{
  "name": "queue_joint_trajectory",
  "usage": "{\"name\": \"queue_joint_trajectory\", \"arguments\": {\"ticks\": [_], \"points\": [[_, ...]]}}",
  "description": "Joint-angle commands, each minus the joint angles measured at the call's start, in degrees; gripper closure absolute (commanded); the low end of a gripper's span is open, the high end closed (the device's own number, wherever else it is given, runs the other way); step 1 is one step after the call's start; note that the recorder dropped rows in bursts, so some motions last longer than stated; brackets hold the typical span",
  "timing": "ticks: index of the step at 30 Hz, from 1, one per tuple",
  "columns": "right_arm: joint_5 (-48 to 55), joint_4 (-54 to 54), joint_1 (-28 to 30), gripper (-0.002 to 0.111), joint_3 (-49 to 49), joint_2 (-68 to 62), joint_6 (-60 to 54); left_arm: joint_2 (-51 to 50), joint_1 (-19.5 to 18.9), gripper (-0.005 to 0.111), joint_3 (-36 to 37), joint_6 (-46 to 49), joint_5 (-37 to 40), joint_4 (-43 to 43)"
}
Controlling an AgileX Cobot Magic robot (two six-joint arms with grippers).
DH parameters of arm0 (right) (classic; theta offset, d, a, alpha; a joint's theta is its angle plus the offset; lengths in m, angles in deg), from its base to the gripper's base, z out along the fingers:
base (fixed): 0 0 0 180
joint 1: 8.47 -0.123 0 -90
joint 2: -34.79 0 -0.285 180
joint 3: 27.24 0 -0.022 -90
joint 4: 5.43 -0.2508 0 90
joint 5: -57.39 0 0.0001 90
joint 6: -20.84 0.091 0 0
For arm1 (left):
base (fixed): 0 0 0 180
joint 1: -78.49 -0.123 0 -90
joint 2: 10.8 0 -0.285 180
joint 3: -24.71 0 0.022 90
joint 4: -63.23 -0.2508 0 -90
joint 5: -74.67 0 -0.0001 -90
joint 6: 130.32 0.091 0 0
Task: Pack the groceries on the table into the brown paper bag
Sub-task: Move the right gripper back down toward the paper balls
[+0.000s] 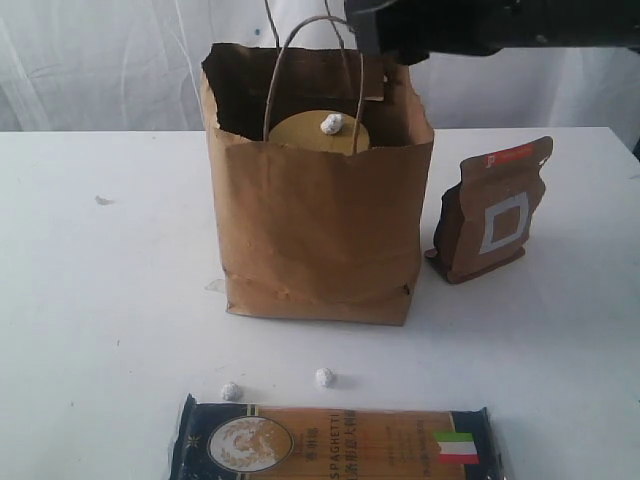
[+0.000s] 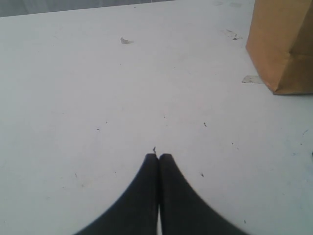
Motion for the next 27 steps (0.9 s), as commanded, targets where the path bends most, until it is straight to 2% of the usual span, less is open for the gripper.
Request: {"name": "queue_joint_trajectory", "arguments": {"ticks": [1,6,21,27], "points": [[1.6,8.5,0.3,0.053,2.7,3.8,5.9,0.2,-0.1,0.107,0.2,-0.1,0.0,-0.1],[8.5,15.5,0.3,0.053,4.9,7.2,12.4,0.2,-0.1,0.107,0.2,-0.1,0.0,-0.1],[24.8,15.3,0.3,0.053,7.5,21.3,14.4,0.2,-0.1,0.107,0.2,-0.1,0.0,-0.1],[31.5,11.6,0.3,0.053,12.2,24.1,14.4,0.2,-0.1,0.107,0.2,-0.1,0.0,-0.1]]}}
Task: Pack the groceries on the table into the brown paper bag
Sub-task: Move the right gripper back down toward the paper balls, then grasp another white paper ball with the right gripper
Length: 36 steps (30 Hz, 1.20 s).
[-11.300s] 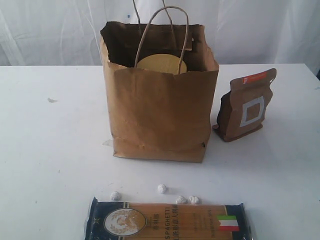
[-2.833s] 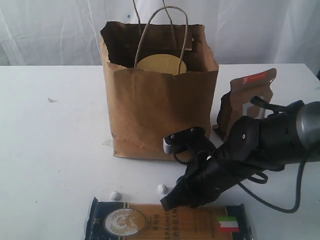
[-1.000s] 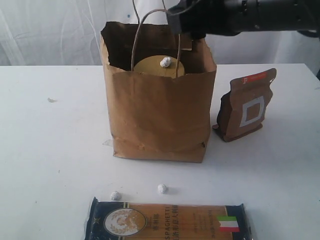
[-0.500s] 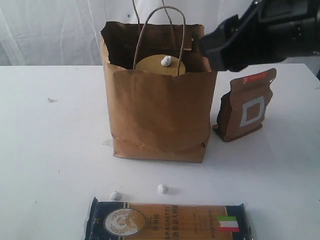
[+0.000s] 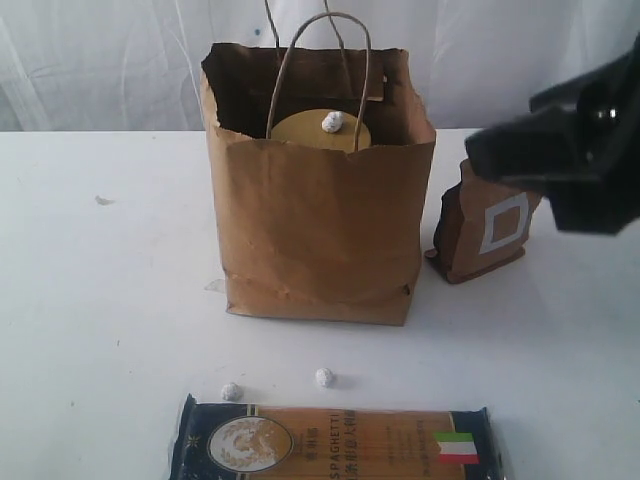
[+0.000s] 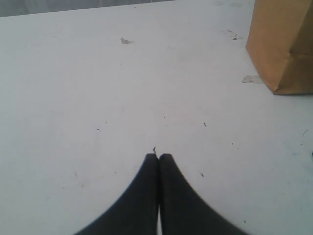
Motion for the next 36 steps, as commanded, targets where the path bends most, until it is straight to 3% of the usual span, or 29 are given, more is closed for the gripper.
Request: {"name": "queue_joint_trajectory", "arguments": {"ticks": [1,8,14,17,24,36], "points": [[5.0,-3.0,0.3,0.053,4.0,1.7,0.3,0.2,-0.1,0.107,0.2,-0.1,0.0,-0.1],[7.0,-11.9,0.0,0.053,10.3,1.4,-3.4,0.2,-0.1,0.107,0.2,-0.1,0.0,-0.1],[0.1,-23.3,-0.1,0.053,17.2,-7.0,-11.7,0.2,-0.1,0.107,0.2,-0.1,0.0,-0.1],[-2.7,-24.0,-1.7,0.053,17.3,-14.2,-14.2,0.2,-0.1,0.107,0.2,-0.1,0.0,-0.1],[-19.8,-24.0,-10.1,0.053,16.5,-33.2,-15.3,0.2,-0.1,0.107,0.2,-0.1,0.0,-0.1],[-27.7,-22.6,-10.7,0.053,8.3,-48.6,-14.2,0.2,-0.1,0.107,0.2,-0.1,0.0,-0.1]]}}
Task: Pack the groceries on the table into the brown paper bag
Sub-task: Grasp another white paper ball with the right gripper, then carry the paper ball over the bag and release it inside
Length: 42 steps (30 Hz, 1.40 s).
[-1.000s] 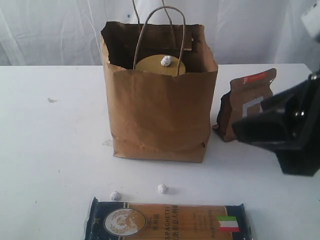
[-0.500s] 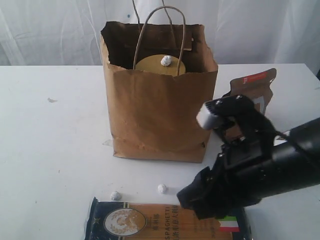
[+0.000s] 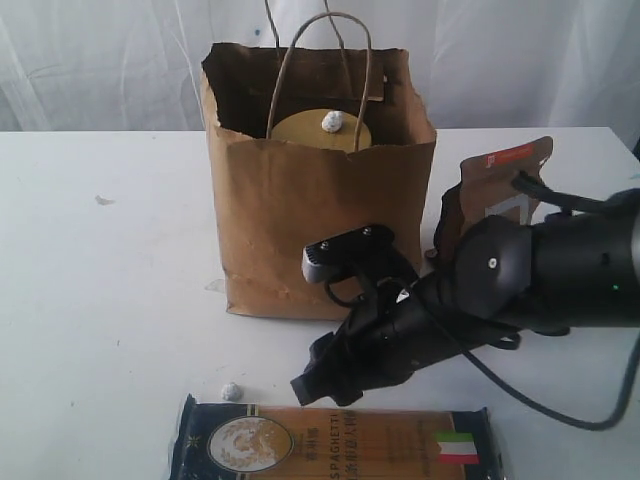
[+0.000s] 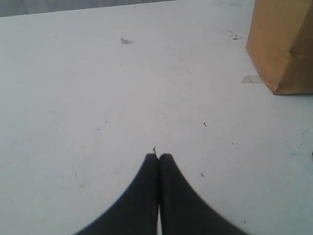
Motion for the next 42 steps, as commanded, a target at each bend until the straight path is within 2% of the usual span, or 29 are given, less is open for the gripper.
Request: {"name": "queue_joint_trajectory", "arguments": {"ticks": [1,8,20,24,32,37,42], "points": [[-1.2,1.1,-0.3,0.053,-3.0,-3.9,0.4,0.2,-0.1,0.107,0.2,-0.1,0.0,-0.1],[-0.8,2.3,-0.3,0.060,-5.1,-8.1,0.4,0.2,-0.1,0.107,0.2,-0.1,0.0,-0.1],[-2.5,3.5,-0.3,0.061,-5.1,-12.0,0.4,0.2,-0.1,0.107,0.2,-0.1,0.0,-0.1],[-1.5,3.5,-0.3,0.070,-5.1,-12.2,0.4,0.2,-0.1,0.107,0.2,-0.1,0.0,-0.1],[-0.3,3.5,-0.3,0.102,-5.1,-12.1,0.4,0.2,-0.1,0.107,0.2,-0.1,0.0,-0.1],[4.3,3.5,-0.3,0.105,-5.1,-7.0,0.4,0.2,-0.1,0.107,0.2,-0.1,0.0,-0.1],[6.1,4.6,-0.3,0.105,-4.1,8.0,0.4,0.2,-0.1,0.107,0.2,-0.1,0.0,-0.1]]}}
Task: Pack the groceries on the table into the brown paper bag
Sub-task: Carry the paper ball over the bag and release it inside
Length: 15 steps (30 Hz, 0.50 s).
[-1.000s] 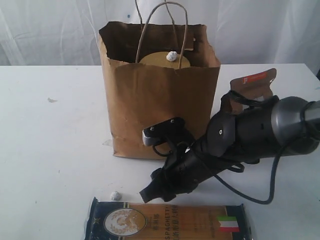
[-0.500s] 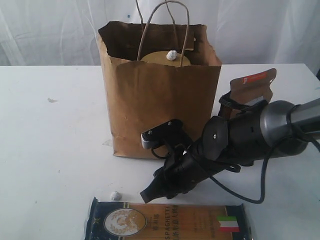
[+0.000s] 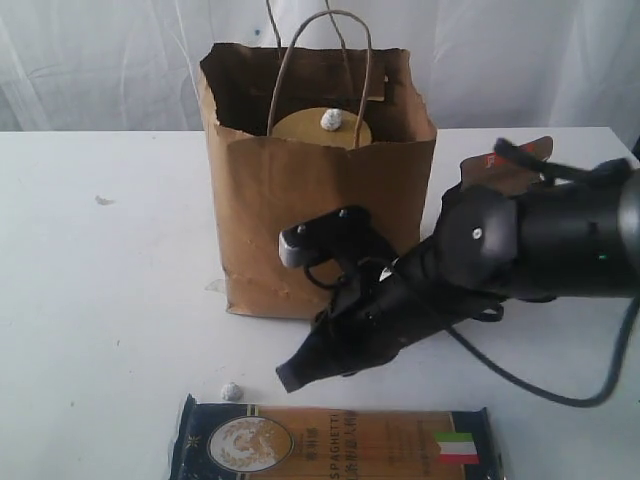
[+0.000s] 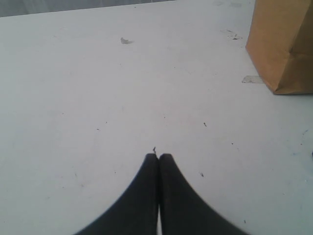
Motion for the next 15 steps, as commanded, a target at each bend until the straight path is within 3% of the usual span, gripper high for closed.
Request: {"name": "queue_joint_trajectory", "arguments": {"ticks": [1,4,7,12,15], "points": [[0.6,2.3,0.0,0.105,0.9,11.9,1.1,0.2,-0.1,0.107,0.2,-0.1,0.0,-0.1],[-0.9,6.3,0.0,0.105,0.9,20.6,4.3,0.2,-0.1,0.107,0.2,-0.1,0.0,-0.1],[-4.0,16.8,0.1,0.105,0.8,28.1,13.5,0.2,-0.1,0.107,0.2,-0.1,0.0,-0.1],[-5.2,30.3,4.4,0.105,-0.6,31.8,28.5,0.2,-0.1,0.107,0.2,-0.1,0.0,-0.1],[-5.2,32.6,8.0,0.105,-2.4,31.6,31.9,0.2,-0.1,0.107,0.2,-0.1,0.0,-0.1]]}}
